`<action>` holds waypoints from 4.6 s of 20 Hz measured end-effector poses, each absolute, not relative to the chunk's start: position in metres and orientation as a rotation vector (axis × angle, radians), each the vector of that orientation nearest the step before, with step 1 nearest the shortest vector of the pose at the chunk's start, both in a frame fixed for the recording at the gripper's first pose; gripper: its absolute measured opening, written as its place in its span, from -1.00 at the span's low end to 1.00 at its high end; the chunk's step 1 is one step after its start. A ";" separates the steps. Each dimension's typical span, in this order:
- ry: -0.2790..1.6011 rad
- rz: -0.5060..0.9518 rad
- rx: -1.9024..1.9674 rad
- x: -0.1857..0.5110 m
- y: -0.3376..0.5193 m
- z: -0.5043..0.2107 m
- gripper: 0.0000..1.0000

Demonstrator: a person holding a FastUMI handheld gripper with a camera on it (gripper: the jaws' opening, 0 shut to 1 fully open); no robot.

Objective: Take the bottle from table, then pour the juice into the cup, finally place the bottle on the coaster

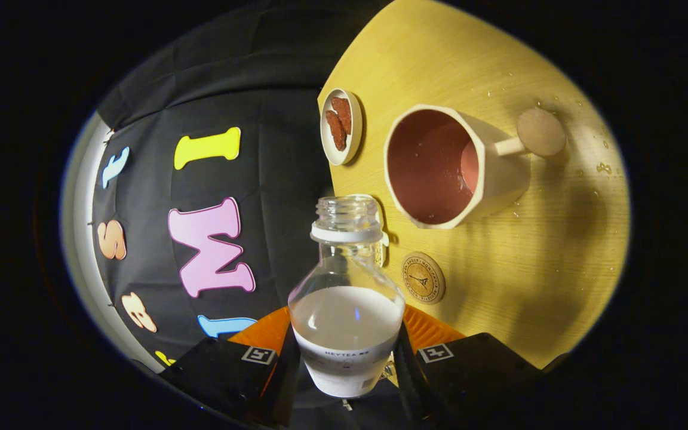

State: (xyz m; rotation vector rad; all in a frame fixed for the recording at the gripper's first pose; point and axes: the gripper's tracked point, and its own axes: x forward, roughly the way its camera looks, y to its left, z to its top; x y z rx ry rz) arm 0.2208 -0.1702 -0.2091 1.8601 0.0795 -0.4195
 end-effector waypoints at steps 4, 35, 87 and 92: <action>0.078 -0.438 1.912 0.220 -0.176 -0.211 0.43; 0.296 -0.551 2.505 0.220 -0.183 -0.200 0.44; 0.259 -0.525 1.872 0.186 -0.163 -0.188 0.44; 0.292 -0.429 1.294 0.168 -0.144 -0.187 0.44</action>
